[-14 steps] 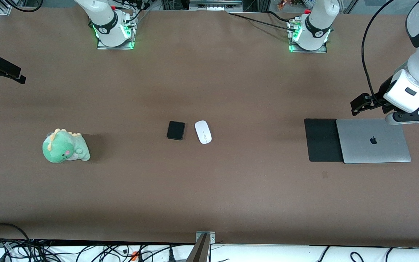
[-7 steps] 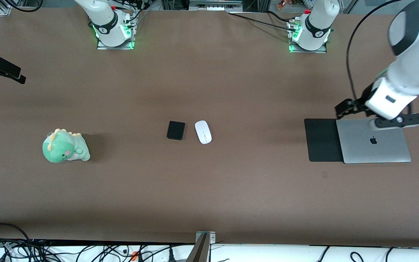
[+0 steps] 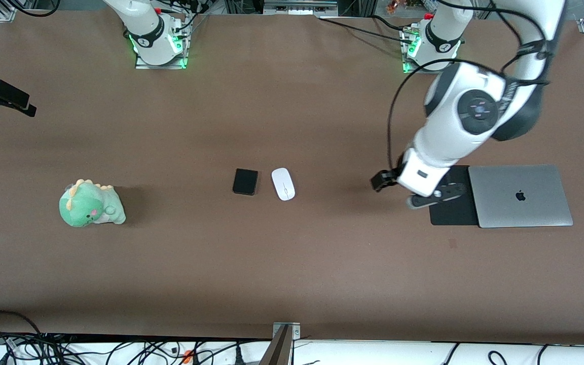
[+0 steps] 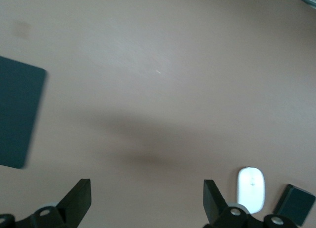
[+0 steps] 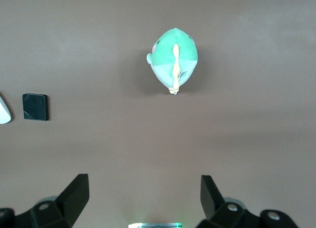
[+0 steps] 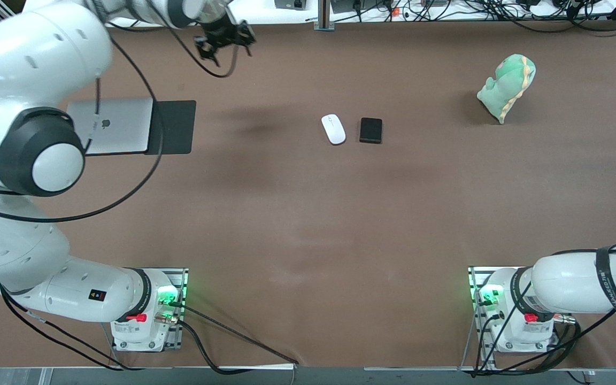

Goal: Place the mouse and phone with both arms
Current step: 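Reach the left gripper over the white mouse and grasp it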

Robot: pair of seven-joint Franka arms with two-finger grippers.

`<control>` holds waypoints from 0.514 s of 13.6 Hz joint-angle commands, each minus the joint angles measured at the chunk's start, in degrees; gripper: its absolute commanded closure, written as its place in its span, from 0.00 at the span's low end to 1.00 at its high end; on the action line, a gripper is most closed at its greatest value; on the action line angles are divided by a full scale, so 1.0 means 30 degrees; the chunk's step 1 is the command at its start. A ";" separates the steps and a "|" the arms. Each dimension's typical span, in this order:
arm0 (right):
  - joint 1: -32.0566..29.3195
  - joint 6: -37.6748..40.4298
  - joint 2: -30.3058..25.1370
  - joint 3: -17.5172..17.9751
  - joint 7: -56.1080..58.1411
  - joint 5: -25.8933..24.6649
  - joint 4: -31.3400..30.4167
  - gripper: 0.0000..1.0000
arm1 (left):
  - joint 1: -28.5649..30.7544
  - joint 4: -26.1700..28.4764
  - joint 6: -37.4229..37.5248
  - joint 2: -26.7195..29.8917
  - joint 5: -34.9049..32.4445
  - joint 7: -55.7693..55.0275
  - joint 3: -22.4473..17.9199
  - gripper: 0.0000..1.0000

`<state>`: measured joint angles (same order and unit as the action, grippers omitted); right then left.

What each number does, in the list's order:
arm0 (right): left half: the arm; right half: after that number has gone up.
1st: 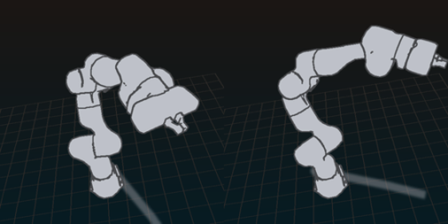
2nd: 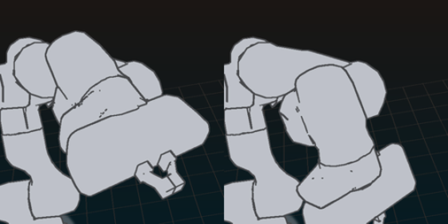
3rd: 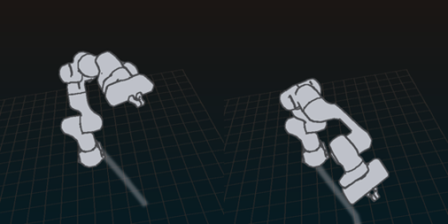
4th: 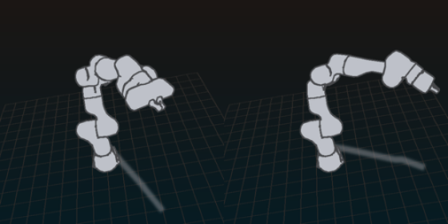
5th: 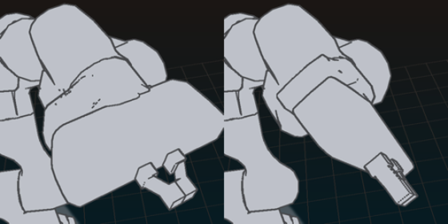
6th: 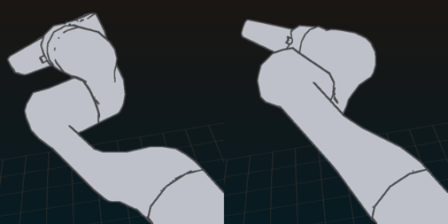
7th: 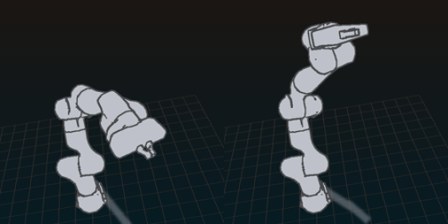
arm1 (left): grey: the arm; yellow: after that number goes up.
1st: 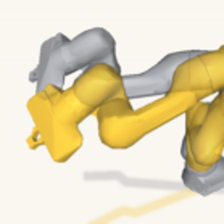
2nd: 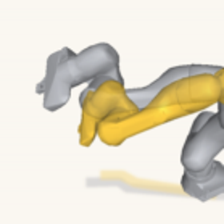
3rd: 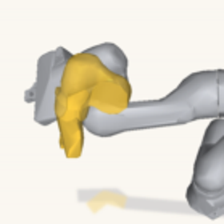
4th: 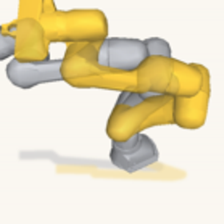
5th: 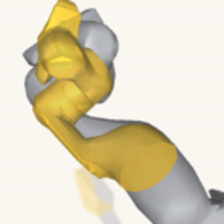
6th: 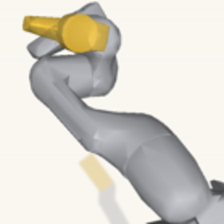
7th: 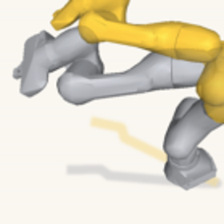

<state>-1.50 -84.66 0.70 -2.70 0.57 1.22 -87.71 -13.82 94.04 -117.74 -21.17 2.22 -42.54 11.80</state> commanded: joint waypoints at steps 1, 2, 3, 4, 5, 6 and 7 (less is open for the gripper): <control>-0.0145 0.0651 0.0000 0.0110 -0.0045 0.0150 0.0351 0.00 | -0.1800 -0.1252 -0.0855 -0.1519 0.0052 -0.2189 -0.0095 0.00; -0.0145 0.0652 0.0000 0.0110 -0.0045 0.0150 0.0351 0.00 | -0.2737 -0.2099 -0.1093 -0.2542 -0.0036 -0.3126 -0.0124 0.00; -0.0145 0.0652 0.0000 0.0110 -0.0016 0.0150 0.0351 0.00 | -0.3703 -0.2978 -0.1095 -0.3626 -0.0066 -0.3918 -0.0211 0.00; -0.0145 0.0652 0.0000 0.0110 -0.0015 0.0150 0.0351 0.00 | -0.4525 -0.3799 -0.1153 -0.4565 -0.0066 -0.4593 -0.0386 0.00; -0.0145 0.0681 0.0000 0.0081 -0.0102 0.0150 0.0322 0.00 | -0.5026 -0.4503 -0.1183 -0.5415 -0.0211 -0.4948 -0.0417 0.00; -0.0145 0.0826 0.0000 0.0081 -0.0132 0.0150 0.0322 0.00 | -0.5582 -0.5264 -0.1270 -0.6294 -0.0705 -0.5619 -0.0417 0.00; -0.0145 0.0828 0.0000 0.0081 -0.0104 0.0150 0.0351 0.00 | -0.6023 -0.5881 -0.1590 -0.7057 -0.1290 -0.6525 -0.0446 0.00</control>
<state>-1.50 -83.62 0.70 -2.72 0.52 1.22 -87.71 -29.50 83.63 -122.75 -36.46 1.20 -58.44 11.43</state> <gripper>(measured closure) 0.000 0.000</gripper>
